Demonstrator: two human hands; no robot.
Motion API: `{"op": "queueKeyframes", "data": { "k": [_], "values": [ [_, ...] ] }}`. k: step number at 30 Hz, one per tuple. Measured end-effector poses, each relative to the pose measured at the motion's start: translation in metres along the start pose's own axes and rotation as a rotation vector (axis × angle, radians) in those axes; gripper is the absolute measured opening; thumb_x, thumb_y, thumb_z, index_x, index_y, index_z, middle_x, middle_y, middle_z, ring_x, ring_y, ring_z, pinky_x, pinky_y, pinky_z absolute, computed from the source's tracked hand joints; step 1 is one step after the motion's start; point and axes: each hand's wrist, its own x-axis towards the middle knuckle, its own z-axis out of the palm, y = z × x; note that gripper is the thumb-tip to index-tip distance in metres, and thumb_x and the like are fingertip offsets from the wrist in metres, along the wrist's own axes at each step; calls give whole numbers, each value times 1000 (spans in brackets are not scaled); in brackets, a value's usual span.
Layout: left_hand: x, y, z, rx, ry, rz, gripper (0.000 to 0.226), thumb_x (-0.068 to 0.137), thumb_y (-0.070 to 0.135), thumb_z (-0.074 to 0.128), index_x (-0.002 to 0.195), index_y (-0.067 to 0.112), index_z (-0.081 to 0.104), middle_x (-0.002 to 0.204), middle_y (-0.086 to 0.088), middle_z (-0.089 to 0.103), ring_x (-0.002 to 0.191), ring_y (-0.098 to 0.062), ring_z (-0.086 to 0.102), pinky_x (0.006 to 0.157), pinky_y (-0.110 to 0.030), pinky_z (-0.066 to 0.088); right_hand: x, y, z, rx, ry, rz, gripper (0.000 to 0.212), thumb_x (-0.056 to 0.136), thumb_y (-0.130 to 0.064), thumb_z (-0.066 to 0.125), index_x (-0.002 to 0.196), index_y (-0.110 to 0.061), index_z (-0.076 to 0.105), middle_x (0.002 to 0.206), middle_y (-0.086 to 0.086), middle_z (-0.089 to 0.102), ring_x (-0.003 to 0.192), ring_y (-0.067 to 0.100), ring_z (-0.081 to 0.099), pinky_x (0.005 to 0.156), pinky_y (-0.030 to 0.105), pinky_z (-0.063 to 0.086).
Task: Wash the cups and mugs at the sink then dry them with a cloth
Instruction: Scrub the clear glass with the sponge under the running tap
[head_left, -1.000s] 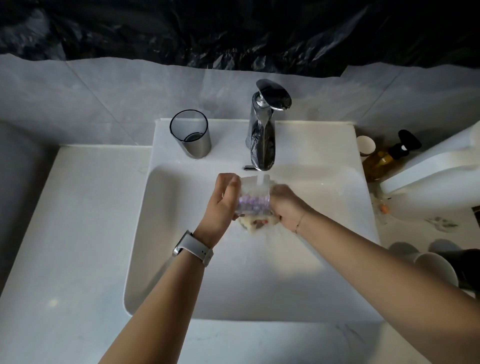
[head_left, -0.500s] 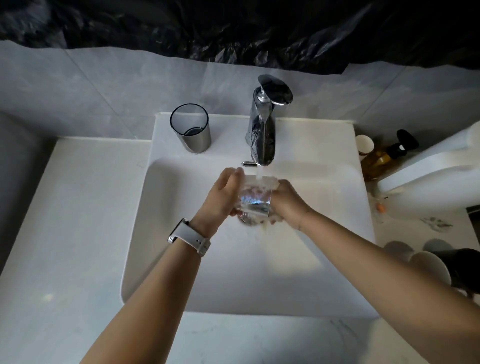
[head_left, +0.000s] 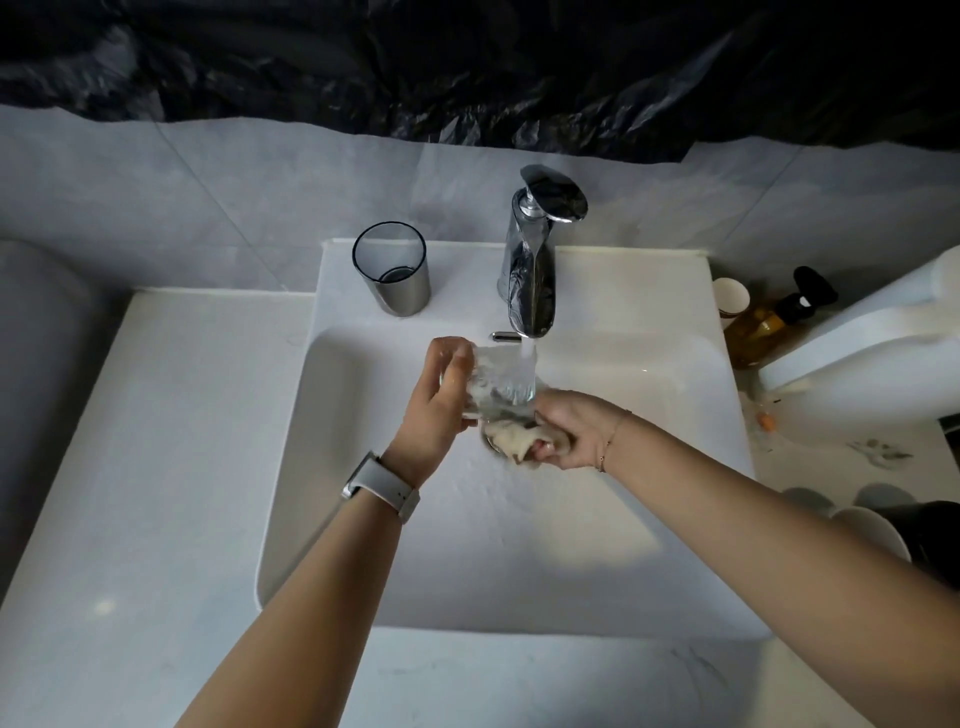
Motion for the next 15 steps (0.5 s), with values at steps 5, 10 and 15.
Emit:
{"op": "queueKeyframes", "data": {
  "k": [5,10,15],
  "values": [
    [11,13,-14,0,-205,-285,48,100,54,32,104,11,52,70,-5,52,51,-13,44,48,-21,35,-13,-7,-4,-555,306,-431,12,95,-11,55,89,-9,65,42,-11,55,33,1,46,35,18,36],
    [13,20,-17,96,-305,-563,49,97,57,37,88,18,66,77,-9,67,47,-14,48,48,-18,39,-13,-20,-20,-1538,510,-903,13,85,-11,65,93,-1,68,84,11,70,71,31,64,60,31,41],
    [15,15,-17,95,-275,-419,58,94,63,38,103,12,64,77,-8,65,53,-18,53,50,-21,40,-3,-7,-21,-1231,564,-814,18,88,-14,63,70,-9,62,59,-3,52,50,10,44,53,27,34]
  ]
}}
